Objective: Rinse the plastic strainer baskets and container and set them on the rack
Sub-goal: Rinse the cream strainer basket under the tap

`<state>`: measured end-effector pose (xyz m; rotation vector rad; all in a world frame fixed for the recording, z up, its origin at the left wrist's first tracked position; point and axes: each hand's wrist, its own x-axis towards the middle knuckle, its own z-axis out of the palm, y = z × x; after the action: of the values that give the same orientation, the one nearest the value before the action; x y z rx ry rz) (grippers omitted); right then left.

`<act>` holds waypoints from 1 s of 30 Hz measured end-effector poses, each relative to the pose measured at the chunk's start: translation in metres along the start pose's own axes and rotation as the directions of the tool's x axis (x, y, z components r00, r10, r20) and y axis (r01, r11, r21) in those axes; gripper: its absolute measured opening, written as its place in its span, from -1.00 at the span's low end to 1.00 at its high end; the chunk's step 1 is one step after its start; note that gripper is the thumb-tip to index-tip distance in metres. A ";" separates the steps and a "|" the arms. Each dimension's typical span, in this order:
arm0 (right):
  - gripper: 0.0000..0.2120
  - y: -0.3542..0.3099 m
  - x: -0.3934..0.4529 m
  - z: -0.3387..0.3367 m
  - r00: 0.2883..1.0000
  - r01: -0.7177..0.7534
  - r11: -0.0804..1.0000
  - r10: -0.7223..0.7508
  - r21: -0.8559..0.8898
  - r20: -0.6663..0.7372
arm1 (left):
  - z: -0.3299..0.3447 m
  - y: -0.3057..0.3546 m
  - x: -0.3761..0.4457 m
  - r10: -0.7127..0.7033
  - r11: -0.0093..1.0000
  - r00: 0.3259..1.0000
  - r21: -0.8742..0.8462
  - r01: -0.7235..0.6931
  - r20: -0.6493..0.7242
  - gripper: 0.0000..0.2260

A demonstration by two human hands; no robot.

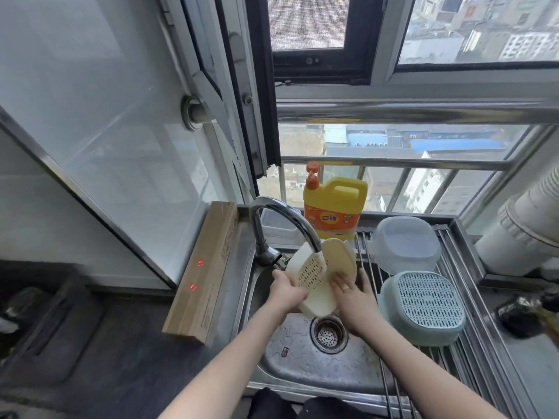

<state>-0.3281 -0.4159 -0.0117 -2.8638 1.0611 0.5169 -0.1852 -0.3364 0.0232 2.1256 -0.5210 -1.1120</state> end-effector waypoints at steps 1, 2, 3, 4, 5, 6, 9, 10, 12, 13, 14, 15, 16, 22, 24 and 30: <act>-0.30 -0.002 0.000 -0.002 1.000 -0.016 0.999 0.017 -0.030 0.012 | 0.000 0.000 0.001 -0.030 0.999 0.999 -0.045 0.031 0.021 -0.61; -0.29 -0.007 0.001 -0.004 0.999 0.024 0.999 -0.023 -0.033 0.049 | 0.001 -0.001 0.002 -0.055 0.995 0.998 -0.080 0.058 0.037 -0.61; -0.31 -0.014 0.000 -0.006 0.990 0.099 0.995 -0.098 0.000 0.102 | 0.002 -0.002 0.003 -0.073 0.992 0.996 -0.103 0.078 0.042 -0.62; -0.34 -0.022 -0.002 -0.007 0.971 0.178 0.983 -0.182 0.036 0.157 | 0.002 -0.002 0.003 -0.085 0.990 0.996 -0.109 0.089 0.036 -0.63; -0.36 -0.027 -0.003 -0.008 0.952 0.232 0.971 -0.239 0.058 0.193 | 0.001 -0.003 0.003 -0.095 0.990 0.995 -0.107 0.097 0.026 -0.64; -0.36 -0.026 -0.004 -0.007 0.949 0.242 0.969 -0.249 0.059 0.194 | -0.001 -0.005 0.004 -0.098 0.989 0.995 -0.113 0.100 0.022 -0.63; -0.32 -0.011 0.000 -0.002 0.997 0.060 0.998 -0.059 -0.037 0.039 | -0.004 -0.006 0.007 -0.111 0.986 0.992 -0.120 0.117 0.051 -0.60; -0.30 -0.009 0.002 -0.001 1.000 0.017 0.997 -0.015 -0.078 0.026 | -0.004 -0.006 0.007 -0.115 0.986 0.992 -0.116 0.122 0.060 -0.59; -0.26 -0.017 0.003 0.000 0.996 0.064 0.997 -0.060 -0.054 0.067 | -0.003 -0.006 0.008 -0.115 0.986 0.992 -0.113 0.121 0.059 -0.59; -0.27 -0.022 0.002 0.000 0.984 0.134 0.991 -0.135 0.018 0.112 | -0.003 -0.006 0.008 -0.109 0.988 0.993 -0.107 0.114 0.046 -0.60; -0.30 -0.025 0.000 -0.001 0.961 0.213 0.973 -0.225 0.085 0.160 | -0.003 -0.005 0.010 -0.099 0.992 0.995 -0.075 0.101 0.029 -0.62; -0.33 -0.025 -0.002 -0.003 0.937 0.278 0.953 -0.296 0.118 0.185 | -0.004 -0.005 0.009 -0.088 0.995 0.996 -0.041 0.088 0.014 -0.64; -0.36 -0.019 -0.001 -0.006 0.933 0.302 0.948 -0.316 0.103 0.171 | -0.006 -0.004 0.009 -0.087 0.995 0.996 -0.042 0.087 0.013 -0.65; -0.40 -0.011 0.001 -0.011 0.967 0.226 0.974 -0.228 0.028 0.116 | -0.006 -0.005 0.011 -0.140 0.967 0.980 -0.195 0.166 0.141 -0.55; -0.47 -0.016 -0.002 -0.008 0.933 0.306 0.937 -0.330 0.166 0.142 | -0.006 -0.006 0.013 -0.118 0.976 0.986 -0.172 0.137 0.116 -0.57; -0.47 -0.005 -0.002 -0.024 0.988 -0.149 0.213 0.068 0.966 0.138 | -0.001 -0.007 0.006 0.013 0.999 0.998 -0.042 -0.011 0.062 -0.60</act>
<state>-0.3194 -0.4150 0.0107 -1.5720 1.0100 -0.1209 -0.1807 -0.3349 0.0146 2.0550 -0.5344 -1.1754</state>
